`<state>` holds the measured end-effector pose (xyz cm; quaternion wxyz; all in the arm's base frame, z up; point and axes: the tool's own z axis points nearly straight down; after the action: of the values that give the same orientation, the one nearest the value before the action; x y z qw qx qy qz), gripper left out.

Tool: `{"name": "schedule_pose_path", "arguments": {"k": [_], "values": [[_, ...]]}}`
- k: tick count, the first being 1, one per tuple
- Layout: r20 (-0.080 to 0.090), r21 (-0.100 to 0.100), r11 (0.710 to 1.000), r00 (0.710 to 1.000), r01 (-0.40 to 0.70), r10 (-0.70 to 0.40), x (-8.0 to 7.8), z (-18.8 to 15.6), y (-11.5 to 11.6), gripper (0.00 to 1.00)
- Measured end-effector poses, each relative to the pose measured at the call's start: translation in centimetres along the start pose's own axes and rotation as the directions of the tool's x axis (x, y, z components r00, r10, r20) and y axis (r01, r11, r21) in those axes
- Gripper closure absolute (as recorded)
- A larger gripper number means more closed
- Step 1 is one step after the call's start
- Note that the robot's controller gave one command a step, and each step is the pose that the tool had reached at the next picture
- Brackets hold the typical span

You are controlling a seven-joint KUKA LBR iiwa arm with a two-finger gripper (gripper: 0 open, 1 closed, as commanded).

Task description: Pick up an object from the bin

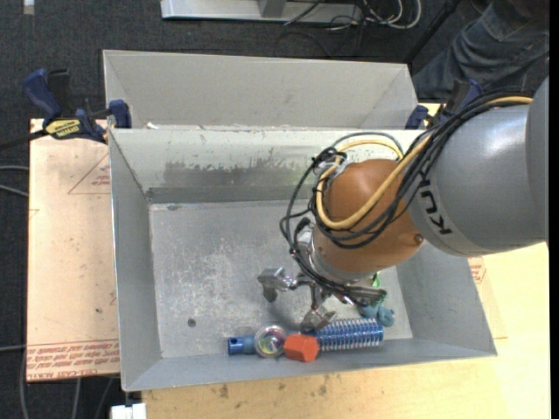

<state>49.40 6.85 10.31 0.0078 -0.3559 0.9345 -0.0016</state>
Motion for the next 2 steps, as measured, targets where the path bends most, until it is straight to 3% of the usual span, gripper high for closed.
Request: {"name": "schedule_pose_path", "arguments": {"k": [1,2], "values": [[0.013,0.011,1.0,1.0,-0.001,0.001,-2.1,2.3,2.9,0.0],[0.019,0.009,1.0,1.0,0.018,-0.018,-2.9,2.2,4.0,0.0]]}}
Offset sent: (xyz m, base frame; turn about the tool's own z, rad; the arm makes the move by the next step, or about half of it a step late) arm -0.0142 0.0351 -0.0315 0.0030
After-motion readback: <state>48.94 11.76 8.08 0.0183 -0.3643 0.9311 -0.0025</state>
